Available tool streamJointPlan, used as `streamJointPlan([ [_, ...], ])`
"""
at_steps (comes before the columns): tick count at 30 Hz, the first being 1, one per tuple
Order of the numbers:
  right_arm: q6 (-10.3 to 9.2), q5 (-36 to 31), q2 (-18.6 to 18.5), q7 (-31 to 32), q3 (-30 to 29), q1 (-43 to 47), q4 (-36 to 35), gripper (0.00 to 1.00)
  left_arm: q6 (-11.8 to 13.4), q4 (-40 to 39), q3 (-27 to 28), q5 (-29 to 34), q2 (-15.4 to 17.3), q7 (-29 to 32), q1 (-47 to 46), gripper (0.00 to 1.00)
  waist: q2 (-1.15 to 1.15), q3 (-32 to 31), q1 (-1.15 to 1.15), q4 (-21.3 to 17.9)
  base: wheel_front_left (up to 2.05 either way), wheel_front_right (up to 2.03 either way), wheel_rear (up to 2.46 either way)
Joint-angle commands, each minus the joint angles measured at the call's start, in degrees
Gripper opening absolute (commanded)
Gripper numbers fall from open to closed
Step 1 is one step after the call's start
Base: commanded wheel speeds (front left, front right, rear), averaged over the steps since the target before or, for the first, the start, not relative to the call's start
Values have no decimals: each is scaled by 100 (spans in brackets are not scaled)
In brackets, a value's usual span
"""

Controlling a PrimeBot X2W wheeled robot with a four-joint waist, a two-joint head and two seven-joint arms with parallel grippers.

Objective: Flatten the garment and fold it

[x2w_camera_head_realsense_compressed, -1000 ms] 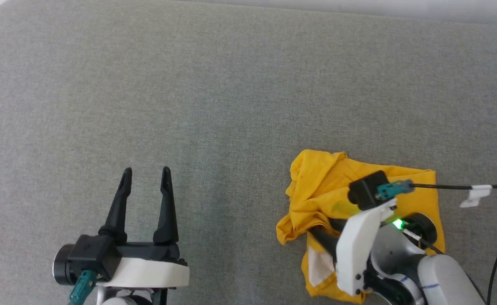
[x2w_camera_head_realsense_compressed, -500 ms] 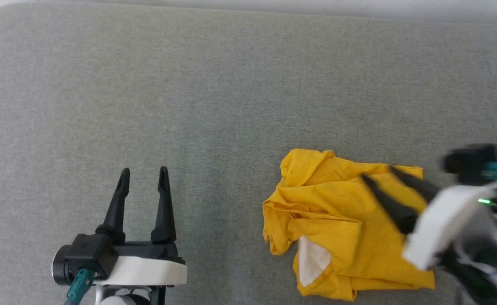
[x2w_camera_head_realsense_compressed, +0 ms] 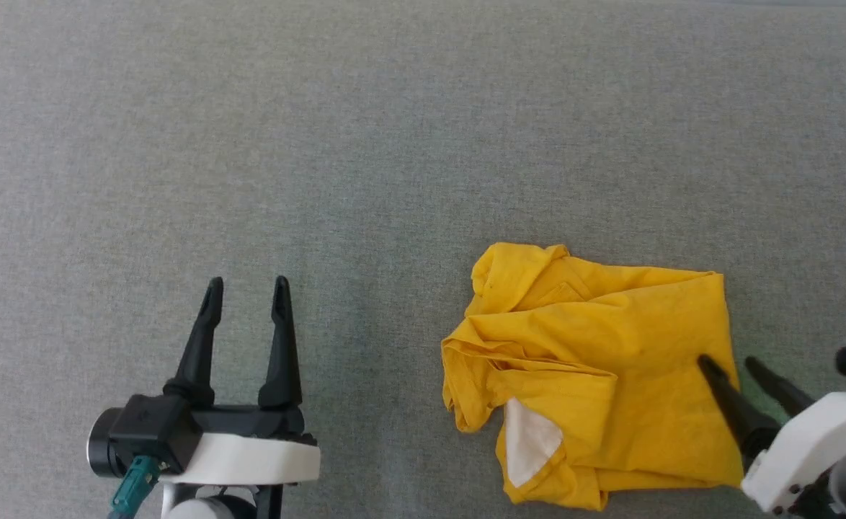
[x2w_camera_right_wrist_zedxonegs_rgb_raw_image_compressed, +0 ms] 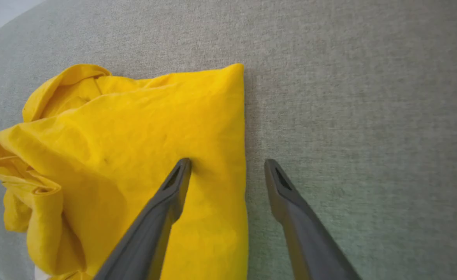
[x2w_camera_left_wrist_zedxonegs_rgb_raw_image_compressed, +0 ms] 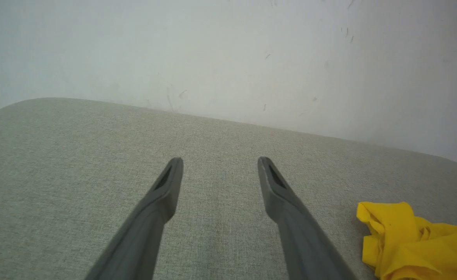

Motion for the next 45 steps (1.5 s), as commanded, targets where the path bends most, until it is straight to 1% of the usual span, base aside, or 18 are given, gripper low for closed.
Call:
streamJointPlan([
  [1, -4, 22, 37, -54, 65, -19, 125, 100, -25, -12, 3, 49, -22, -28, -119, 100, -1, 19, 0, 25, 0, 0, 0],
  [7, -4, -6, -18, -131, 268, -252, 747, 100, -10, -51, -16, 105, 37, -22, -154, 100, -1, 35, 0, 118, 0, 0, 0],
  [8, -4, 8, -18, -133, 295, -293, 842, 77, -9, -68, -26, 122, 44, -22, -164, 100, -1, 31, 0, 136, 0, 0, 0],
  [9, -4, 11, -16, -148, 309, -337, 920, 22, -9, -89, -38, 140, 50, -22, -177, 100, -1, 26, 0, 154, 0, 0, 0],
  [10, -4, 14, -16, -166, 338, -377, 975, 0, -12, -112, -54, 161, 56, -22, -190, 100, -1, 18, 0, 169, 0, 0, 0],
  [16, -4, 103, -93, -376, 465, -622, 938, 0, 9, -287, -131, 278, 92, -15, -225, 100, -1, -71, 0, 119, 0, 0, 0],
  [23, -4, 45, -328, -403, 545, -1238, 951, 0, 65, -433, -110, 363, 212, 117, -248, 100, -1, -204, 0, -206, 0, 0, 0],
  [28, -4, -74, -659, -223, 672, -1720, 1203, 0, 88, -502, -83, 434, 329, 252, -309, 100, -1, -211, 0, -563, 0, 0, 0],
  [36, -4, -115, -1042, -151, 949, -2480, 1676, 0, 82, -613, -57, 560, 538, 541, -518, 100, -1, -92, 0, -1341, 0, 0, 0],
  [41, -4, -134, -1268, -308, 1074, -2993, 2034, 0, 73, -691, -85, 678, 658, 743, -680, 100, -1, 85, 0, -1793, 0, 0, 0],
  [45, -4, -108, -1454, -488, 1163, -3378, 2338, 0, 74, -760, -102, 793, 731, 883, -904, 100, -1, 280, 0, -2038, 0, 0, 0],
])
